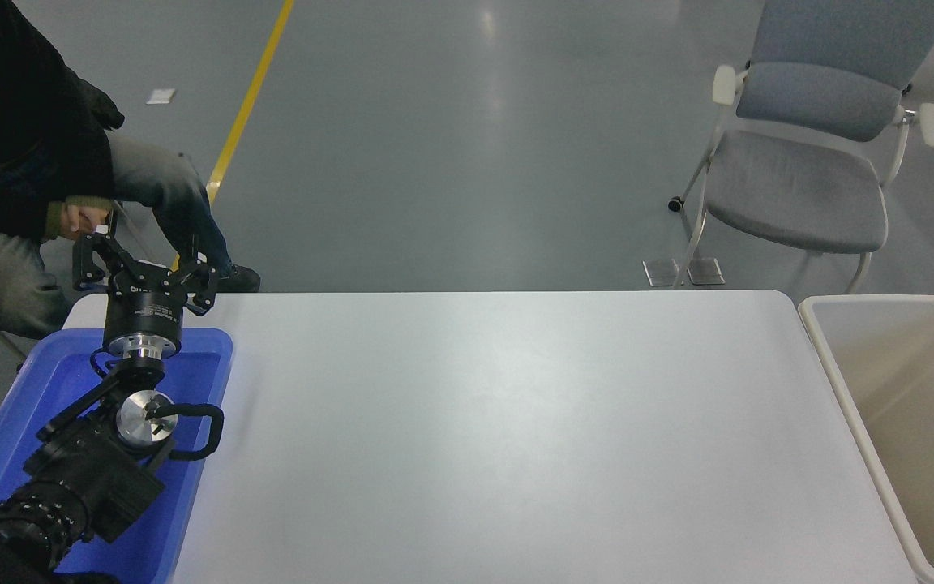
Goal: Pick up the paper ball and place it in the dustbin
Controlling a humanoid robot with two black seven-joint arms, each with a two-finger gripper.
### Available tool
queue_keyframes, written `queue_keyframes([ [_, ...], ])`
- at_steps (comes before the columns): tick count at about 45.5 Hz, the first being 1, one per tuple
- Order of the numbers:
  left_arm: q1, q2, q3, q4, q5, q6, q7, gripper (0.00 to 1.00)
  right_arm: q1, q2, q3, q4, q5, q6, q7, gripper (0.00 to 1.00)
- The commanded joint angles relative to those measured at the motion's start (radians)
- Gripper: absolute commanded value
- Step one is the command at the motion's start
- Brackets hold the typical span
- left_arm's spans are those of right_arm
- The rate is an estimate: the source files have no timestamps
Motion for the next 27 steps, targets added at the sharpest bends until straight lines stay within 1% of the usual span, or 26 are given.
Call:
queue_keyframes([
  [1, -0.001, 0.000, 0.000, 0.000, 0.000, 0.000, 0.000, 0.99, -0.174, 0.121, 0.219, -0.128, 0.105, -0.006, -0.065, 0.00],
  [5, 0.000, 0.000, 0.000, 0.000, 0.000, 0.000, 0.000, 0.99, -0.214, 0.154, 0.242, -0.128, 0.157, -0.004, -0.065, 0.00],
  [11, 0.000, 0.000, 0.000, 0.000, 0.000, 0.000, 0.000, 0.99, -0.258, 0.176, 0.275, -0.126, 0.209, 0.026, -0.063, 0.00],
  [15, -0.001, 0.000, 0.000, 0.000, 0.000, 0.000, 0.000, 0.99, -0.286, 0.196, 0.298, -0.126, 0.218, 0.031, -0.060, 0.00],
  [27, -0.001, 0.000, 0.002, 0.000, 0.000, 0.000, 0.000, 0.99, -0.353, 0.191, 0.381, -0.128, 0.220, 0.074, -0.054, 0.00],
])
